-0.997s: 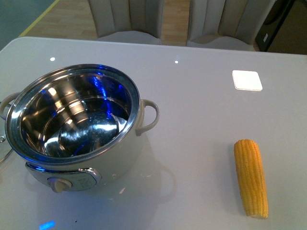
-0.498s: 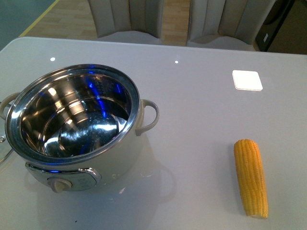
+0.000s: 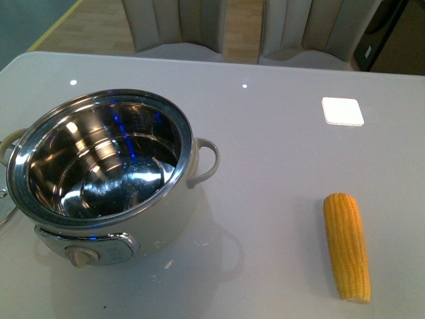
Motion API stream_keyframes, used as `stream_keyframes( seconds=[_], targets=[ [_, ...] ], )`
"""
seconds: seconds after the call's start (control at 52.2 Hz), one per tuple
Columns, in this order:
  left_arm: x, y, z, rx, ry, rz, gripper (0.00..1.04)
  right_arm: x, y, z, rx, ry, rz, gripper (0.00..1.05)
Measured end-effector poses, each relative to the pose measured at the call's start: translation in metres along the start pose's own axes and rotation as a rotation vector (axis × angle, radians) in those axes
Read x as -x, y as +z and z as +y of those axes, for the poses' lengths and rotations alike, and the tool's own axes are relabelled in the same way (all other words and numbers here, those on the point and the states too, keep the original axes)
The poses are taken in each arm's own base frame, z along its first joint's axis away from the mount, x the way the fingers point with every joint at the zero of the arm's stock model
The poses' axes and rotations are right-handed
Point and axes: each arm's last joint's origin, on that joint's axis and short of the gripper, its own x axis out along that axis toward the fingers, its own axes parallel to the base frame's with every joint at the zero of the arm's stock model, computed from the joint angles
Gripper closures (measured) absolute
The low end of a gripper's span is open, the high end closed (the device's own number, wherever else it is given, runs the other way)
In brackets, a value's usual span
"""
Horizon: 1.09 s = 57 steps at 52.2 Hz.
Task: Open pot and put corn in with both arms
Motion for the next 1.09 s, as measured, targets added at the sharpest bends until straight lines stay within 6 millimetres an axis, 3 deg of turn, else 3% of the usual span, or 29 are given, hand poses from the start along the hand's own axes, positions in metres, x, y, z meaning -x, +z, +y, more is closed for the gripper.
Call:
stream_keyframes(
  seconds=[0.153,0.594,1.093],
  targets=[
    [0.012,-0.009,-0.011,0.001,0.002,0.01,1.01,0.0,0.0,0.0,0.0,0.0,0.0,0.09],
    [0.045,-0.003,-0.041,-0.007,-0.011,-0.011,1.01,0.0,0.0,0.0,0.0,0.0,0.0,0.09],
    [0.064,0.0,-0.041,-0.007,-0.006,-0.024,1.01,0.0,0.0,0.0,0.0,0.0,0.0,0.09]
  ],
)
